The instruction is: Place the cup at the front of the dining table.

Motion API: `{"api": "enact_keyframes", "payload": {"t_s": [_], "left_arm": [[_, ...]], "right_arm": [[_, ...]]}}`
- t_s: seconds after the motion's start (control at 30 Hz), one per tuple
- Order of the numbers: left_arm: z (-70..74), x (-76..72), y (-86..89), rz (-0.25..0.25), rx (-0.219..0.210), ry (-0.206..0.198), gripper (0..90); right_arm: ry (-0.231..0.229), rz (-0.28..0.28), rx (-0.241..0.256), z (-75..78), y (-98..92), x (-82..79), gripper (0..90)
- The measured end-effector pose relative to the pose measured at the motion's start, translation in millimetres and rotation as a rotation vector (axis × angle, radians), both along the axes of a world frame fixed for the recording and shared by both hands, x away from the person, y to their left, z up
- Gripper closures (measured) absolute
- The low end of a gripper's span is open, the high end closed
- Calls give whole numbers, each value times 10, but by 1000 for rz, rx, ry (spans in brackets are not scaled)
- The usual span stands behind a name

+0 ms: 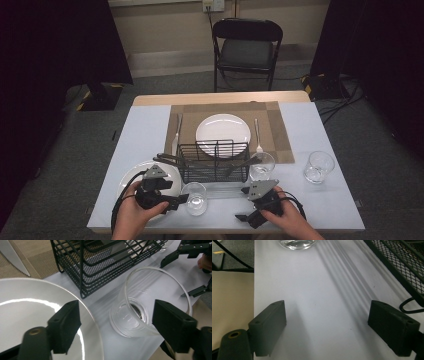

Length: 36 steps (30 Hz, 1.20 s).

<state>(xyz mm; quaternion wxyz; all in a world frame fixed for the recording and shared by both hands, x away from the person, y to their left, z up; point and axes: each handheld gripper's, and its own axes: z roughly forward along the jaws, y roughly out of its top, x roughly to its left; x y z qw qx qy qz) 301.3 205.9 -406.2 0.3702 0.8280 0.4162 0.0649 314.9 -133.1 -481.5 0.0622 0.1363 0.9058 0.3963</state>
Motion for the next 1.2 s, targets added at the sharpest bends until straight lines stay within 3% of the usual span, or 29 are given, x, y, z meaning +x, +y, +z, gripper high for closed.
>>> {"api": "enact_keyframes", "payload": {"t_s": [0.23, 0.37, 0.43, 0.67, 0.83, 0.93, 1.07, 1.2], "left_arm": [[-53, 3, -52, -21, 11, 18, 356], [-127, -10, -93, -46, 82, 27, 407], [-160, -13, -105, -57, 96, 41, 427], [-180, -31, -133, -74, 121, 22, 502], [-215, -36, -157, -108, 184, 7, 588], [-220, -42, -166, -109, 176, 11, 619], [-221, -38, -166, -118, 217, -1, 718], [-247, -31, -169, -120, 207, 8, 747]], "right_arm": [[0, 0, 0, 0, 0, 0, 139], [0, 0, 0, 0, 0, -1, 139], [0, 0, 0, 0, 0, 0, 139], [0, 0, 0, 0, 0, 0, 139], [0, 0, 0, 0, 0, -1, 139], [0, 0, 0, 0, 0, 0, 139], [0, 0, 0, 0, 0, 0, 139], [0, 0, -1, 0, 0, 0, 139]]}}
